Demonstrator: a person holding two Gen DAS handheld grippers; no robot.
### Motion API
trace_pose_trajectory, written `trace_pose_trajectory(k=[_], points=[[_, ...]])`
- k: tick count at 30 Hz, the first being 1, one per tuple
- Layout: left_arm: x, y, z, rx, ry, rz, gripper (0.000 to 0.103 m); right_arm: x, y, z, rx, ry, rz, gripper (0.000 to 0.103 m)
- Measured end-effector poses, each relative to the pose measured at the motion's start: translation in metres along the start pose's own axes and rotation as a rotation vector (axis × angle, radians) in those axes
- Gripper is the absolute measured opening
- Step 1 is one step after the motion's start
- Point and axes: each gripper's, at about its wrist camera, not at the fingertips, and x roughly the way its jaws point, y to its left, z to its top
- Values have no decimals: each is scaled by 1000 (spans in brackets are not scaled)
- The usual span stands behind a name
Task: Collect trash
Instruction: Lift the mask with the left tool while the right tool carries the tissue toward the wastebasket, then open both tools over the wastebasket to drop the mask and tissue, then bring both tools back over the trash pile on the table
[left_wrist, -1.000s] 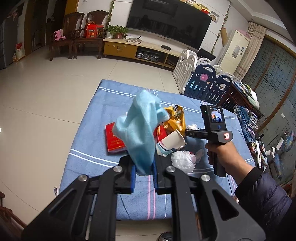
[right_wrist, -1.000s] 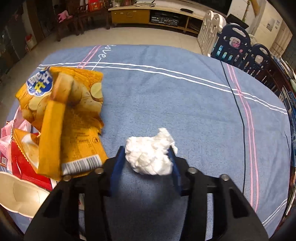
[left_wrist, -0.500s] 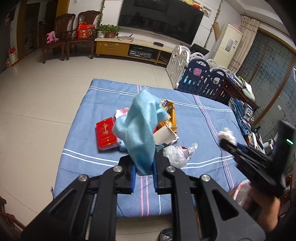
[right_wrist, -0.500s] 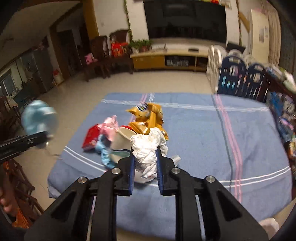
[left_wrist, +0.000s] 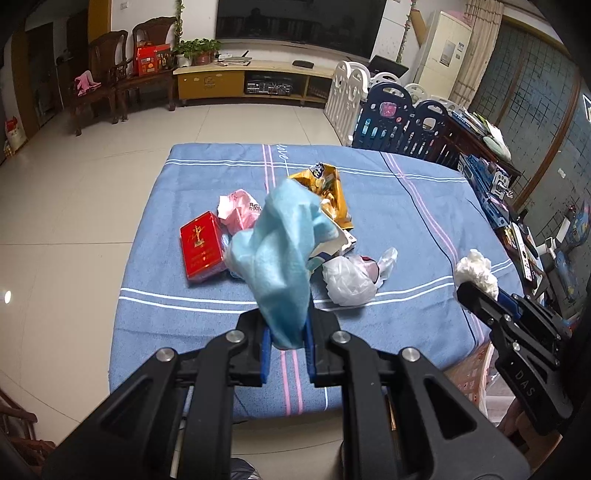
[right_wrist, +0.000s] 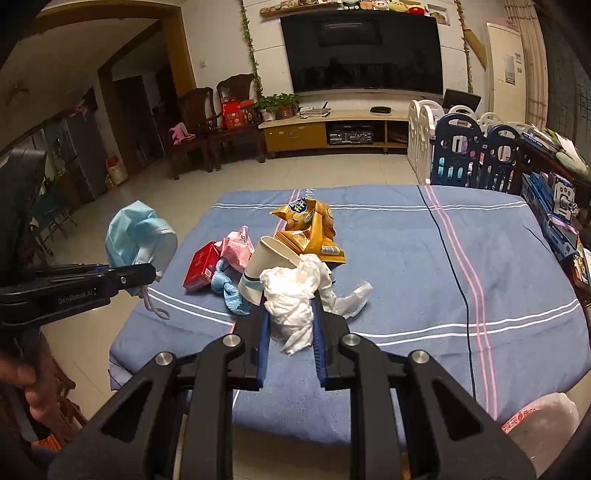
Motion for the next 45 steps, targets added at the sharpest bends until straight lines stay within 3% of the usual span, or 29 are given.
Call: trace_pose_trajectory(k=[18, 24, 27, 30, 37, 41, 42, 43, 44, 45], points=[[5, -8, 0, 34, 24, 4, 16, 1, 2, -1, -12, 12, 8, 20], [10, -24, 1, 63, 33, -39, 16, -16, -8, 3, 10, -21, 1, 20], [12, -51, -1, 117, 42, -97, 16, -59, -27, 10, 50, -114, -28, 20], [14, -91, -6, 181, 58, -198, 16, -107, -61, -9, 97, -156, -102, 20], [37, -234, -44, 408, 168, -456, 16, -173, -146, -98, 207, -45, -316, 20], [55, -310, -80, 521, 275, -590, 16, -197, -174, -121, 251, -4, -400, 21], [59, -327, -93, 567, 298, -613, 23, -200, -174, -122, 253, -2, -411, 22], [60, -341, -105, 617, 310, -618, 42, -203, -177, -122, 261, -1, -428, 25], [62, -348, -112, 653, 303, -605, 56, -202, -177, -120, 266, 4, -433, 38], [60, -354, -121, 704, 266, -569, 78, -202, -178, -118, 275, 4, -445, 59]])
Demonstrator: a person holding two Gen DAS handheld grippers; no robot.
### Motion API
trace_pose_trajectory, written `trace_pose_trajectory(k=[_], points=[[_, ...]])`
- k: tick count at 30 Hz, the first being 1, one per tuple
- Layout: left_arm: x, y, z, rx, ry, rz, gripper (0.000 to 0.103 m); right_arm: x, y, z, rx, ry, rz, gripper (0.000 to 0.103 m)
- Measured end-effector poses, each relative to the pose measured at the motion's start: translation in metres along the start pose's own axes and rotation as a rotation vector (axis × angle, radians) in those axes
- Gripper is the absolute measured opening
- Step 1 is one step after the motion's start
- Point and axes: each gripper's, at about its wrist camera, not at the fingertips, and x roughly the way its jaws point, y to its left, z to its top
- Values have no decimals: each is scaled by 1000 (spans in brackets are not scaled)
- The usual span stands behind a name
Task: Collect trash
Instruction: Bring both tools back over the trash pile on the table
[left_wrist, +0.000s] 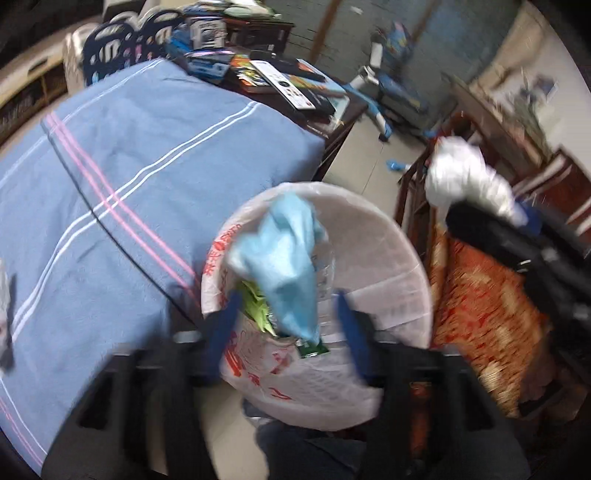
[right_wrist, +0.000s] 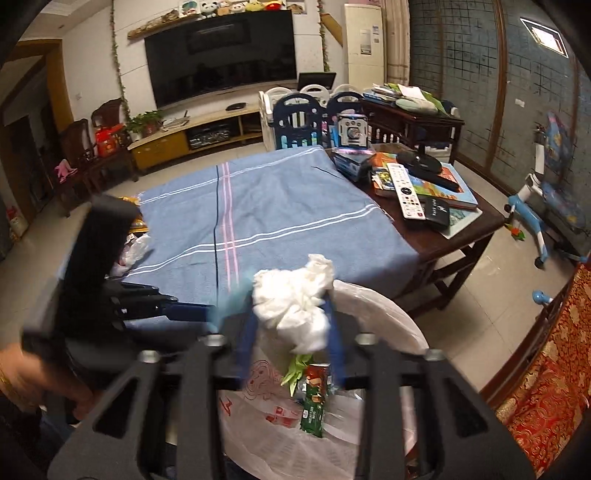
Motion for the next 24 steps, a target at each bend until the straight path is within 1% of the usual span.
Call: trace_pose_trajectory(k=[1, 2, 3, 5, 7, 9, 11, 12, 15, 16, 18, 20, 22, 24], points=[[1, -4, -3, 23, -7, 37, 85, -3, 0, 2, 14, -22, -15, 69], [-2, -4, -5, 38, -8, 74, 85, -6, 0, 3, 25, -43, -23, 81], [-6, 0, -5, 36, -6, 99, 85, -9, 1, 4, 32, -64, -24, 84], [-30, 22, -6, -31, -36, 134, 87, -10, 7, 8, 43, -85, -20, 84], [-67, 56, -11, -150, -118, 178, 93, -11, 11, 11, 57, -98, 6, 84], [-98, 85, -16, -249, -176, 215, 96, -12, 20, 15, 60, -110, 34, 86], [-131, 118, -32, -365, -230, 292, 96, -10, 40, 21, 47, -125, 69, 88], [-149, 138, -44, -422, -256, 360, 96, -8, 51, 26, 39, -131, 93, 88], [-183, 177, -68, -542, -292, 497, 96, 6, 101, 44, 7, -143, 195, 88], [-199, 196, -84, -607, -308, 554, 96, 9, 120, 48, -4, -144, 228, 88], [-220, 220, -108, -690, -323, 597, 96, 15, 153, 59, -29, -148, 287, 88], [-238, 239, -126, -740, -324, 624, 96, 27, 198, 72, -76, -149, 349, 88], [-253, 253, -141, -769, -319, 674, 96, 36, 230, 85, -90, -157, 413, 88], [-266, 266, -156, -799, -313, 731, 96, 43, 257, 93, -113, -173, 443, 88]])
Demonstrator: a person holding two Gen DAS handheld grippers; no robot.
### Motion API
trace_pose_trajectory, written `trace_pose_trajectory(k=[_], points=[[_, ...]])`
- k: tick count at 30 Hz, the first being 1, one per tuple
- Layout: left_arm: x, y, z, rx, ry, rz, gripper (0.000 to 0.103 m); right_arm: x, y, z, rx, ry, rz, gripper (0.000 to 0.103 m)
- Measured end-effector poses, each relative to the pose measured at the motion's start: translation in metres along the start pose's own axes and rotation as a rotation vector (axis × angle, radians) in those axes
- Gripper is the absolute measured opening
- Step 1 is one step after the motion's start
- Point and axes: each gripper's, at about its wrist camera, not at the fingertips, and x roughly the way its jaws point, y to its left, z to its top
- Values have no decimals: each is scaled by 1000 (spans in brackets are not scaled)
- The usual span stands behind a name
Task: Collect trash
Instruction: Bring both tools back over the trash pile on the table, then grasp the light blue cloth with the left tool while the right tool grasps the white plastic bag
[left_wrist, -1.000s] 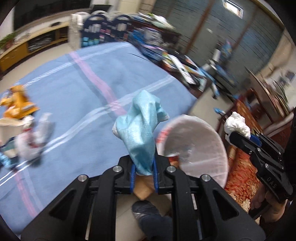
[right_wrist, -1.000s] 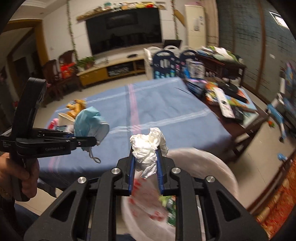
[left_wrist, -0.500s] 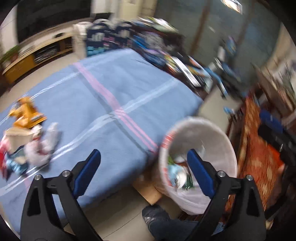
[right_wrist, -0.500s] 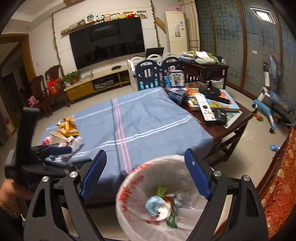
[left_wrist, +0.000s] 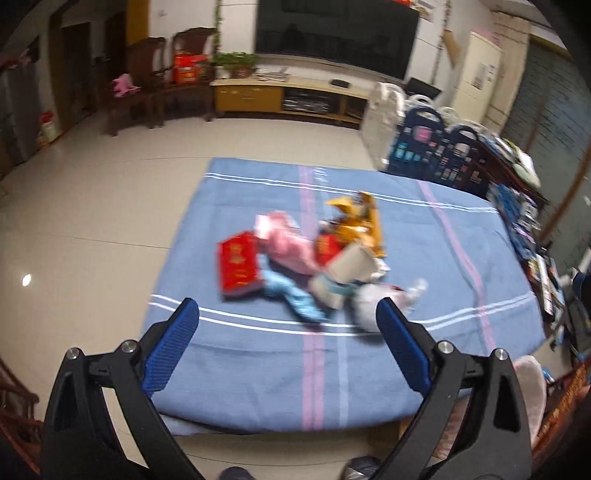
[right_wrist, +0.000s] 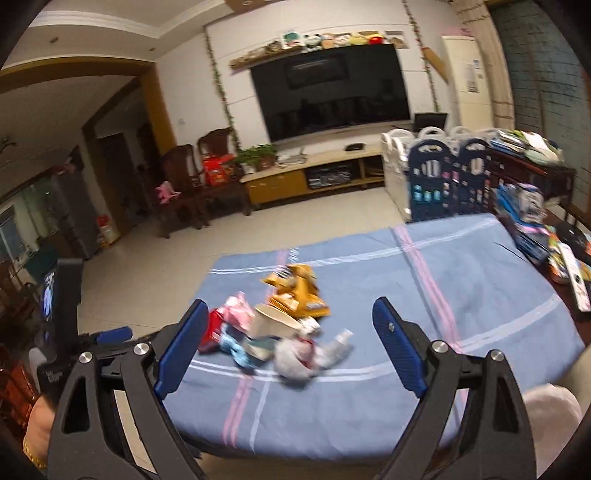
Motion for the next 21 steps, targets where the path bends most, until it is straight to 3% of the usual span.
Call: trace_pose_trajectory(k=[3, 6, 10, 21], points=[[3, 29, 2, -70, 15, 33, 96, 25, 17, -13, -83, -18, -30, 88], [3, 52, 4, -133, 29, 38, 96, 45, 17, -38, -116, 94, -51, 88], [5, 50, 0, -134, 40, 59, 96, 43, 18, -37, -90, 88, -7, 88], [10, 30, -5, -74, 63, 59, 96, 45, 14, -42, -94, 108, 0, 88]])
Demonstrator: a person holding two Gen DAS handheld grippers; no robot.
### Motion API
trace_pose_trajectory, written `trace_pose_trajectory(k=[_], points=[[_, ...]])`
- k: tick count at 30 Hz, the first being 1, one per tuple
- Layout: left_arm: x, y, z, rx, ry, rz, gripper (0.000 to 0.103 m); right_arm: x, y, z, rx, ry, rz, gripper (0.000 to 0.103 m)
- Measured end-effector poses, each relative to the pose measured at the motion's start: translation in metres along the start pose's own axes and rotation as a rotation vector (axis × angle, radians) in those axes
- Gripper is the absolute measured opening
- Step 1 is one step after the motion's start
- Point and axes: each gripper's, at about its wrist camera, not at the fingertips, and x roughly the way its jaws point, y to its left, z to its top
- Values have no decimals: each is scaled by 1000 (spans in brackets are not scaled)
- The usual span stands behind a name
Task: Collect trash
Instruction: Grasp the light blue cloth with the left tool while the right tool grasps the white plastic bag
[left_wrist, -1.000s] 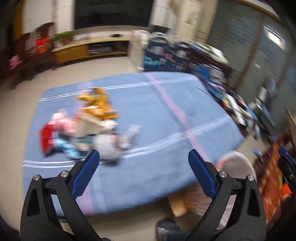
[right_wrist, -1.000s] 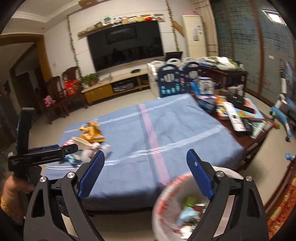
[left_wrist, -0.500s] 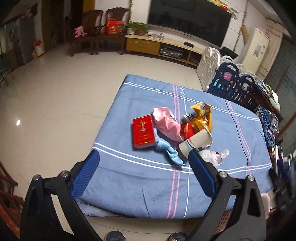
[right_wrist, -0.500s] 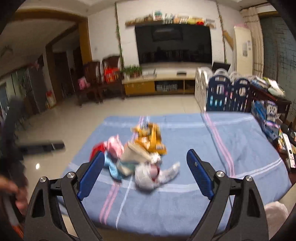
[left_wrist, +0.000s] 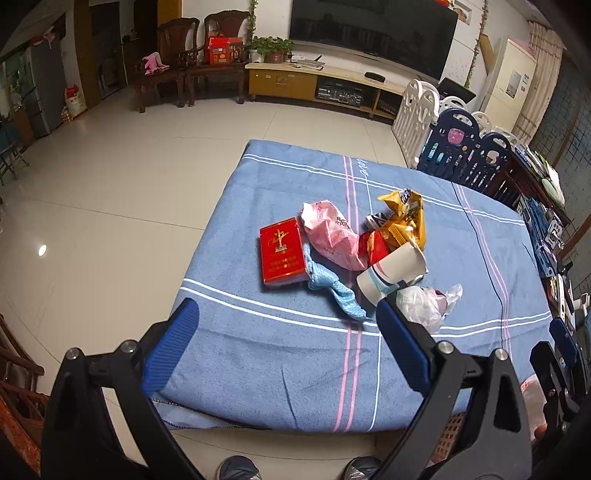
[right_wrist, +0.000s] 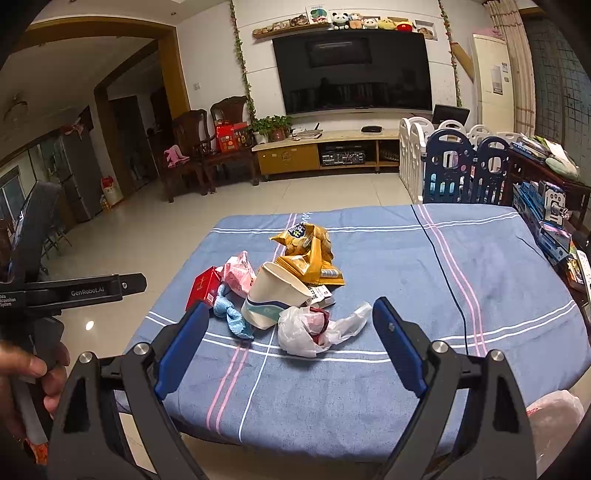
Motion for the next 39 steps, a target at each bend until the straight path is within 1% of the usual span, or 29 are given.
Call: trace_pose_trajectory(k=[3, 11, 32, 35, 39], points=[[3, -3, -2, 19, 20, 2, 96, 2, -1, 1, 2, 7, -4, 88], [6, -9, -4, 46, 30, 0, 96, 5, -1, 0, -3, 16, -1, 88], [11, -15, -7, 64, 46, -2, 96, 14, 1, -3, -17, 41, -6, 88], [17, -19, -8, 70, 59, -7, 96, 15, 1, -3, -15, 44, -4, 88], [39, -28, -10, 67, 112, -43, 96, 18, 0, -4, -9, 51, -5, 88]])
